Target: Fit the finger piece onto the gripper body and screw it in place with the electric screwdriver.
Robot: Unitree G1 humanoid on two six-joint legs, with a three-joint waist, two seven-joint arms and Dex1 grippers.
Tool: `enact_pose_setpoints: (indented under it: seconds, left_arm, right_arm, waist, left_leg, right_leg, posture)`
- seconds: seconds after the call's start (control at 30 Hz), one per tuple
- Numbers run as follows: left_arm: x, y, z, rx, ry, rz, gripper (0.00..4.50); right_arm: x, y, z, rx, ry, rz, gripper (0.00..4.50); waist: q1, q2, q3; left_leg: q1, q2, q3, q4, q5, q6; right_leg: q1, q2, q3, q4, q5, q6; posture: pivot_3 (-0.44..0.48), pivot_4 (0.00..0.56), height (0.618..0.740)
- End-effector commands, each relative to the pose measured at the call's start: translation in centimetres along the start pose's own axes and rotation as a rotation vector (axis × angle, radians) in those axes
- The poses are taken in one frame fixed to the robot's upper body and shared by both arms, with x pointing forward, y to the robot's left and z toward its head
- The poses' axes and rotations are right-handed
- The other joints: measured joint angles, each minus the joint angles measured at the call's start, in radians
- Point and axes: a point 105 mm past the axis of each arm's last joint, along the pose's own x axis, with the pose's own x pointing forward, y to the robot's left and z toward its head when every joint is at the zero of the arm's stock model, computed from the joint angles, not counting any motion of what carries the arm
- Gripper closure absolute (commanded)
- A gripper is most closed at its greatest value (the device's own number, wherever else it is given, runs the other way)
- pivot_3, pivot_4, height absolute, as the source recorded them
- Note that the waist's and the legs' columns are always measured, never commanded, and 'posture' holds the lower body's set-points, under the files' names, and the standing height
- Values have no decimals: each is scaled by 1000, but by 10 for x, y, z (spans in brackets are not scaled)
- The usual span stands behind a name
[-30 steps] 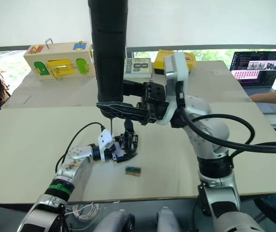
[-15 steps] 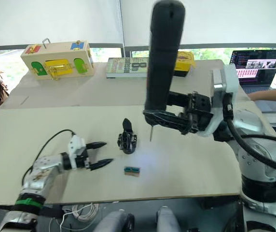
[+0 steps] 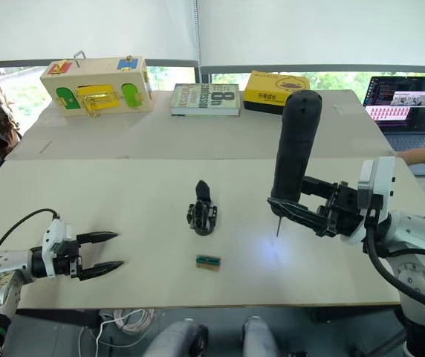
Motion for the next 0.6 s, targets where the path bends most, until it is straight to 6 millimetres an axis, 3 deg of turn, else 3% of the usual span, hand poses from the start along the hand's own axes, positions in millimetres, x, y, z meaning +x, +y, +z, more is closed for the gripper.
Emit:
enact_pose_setpoints:
  seconds: [0.03,0.23,0.37,0.6]
  left_arm:
    - [19,-14,31,103,-49,-127,27]
    - [45,-40,32,140,-38,-252,27]
    - [59,-51,28,142,-44,-289,27]
    - [106,-60,27,160,-68,-293,27]
  right_arm:
    - [21,18,30,-85,-132,94,2551]
    - [51,44,35,-28,-225,218,2551]
    - [65,61,28,15,-252,288,2551]
    - [86,78,2,-15,-250,395,2551]
  waist:
    - [-1,0,1]
    - [-5,0,2]
    - [-1,-1,2]
    - [1,-1,2]
  left_leg:
    - [0,0,0,0,0,0]
    - [0,0,0,0,0,0]
    - [0,0,0,0,0,0]
    - [1,-1,0,1,0,0]
  right_leg:
    - [0,0,0,0,0,0]
    - [-1,1,0,0,0,-1]
    - [-1,1,0,0,0,-1]
    - [1,3,-1,1,0,0]
  posture:
    - [0,150,740]
    - [0,150,740]
    - [0,150,740]
    - [0,150,740]
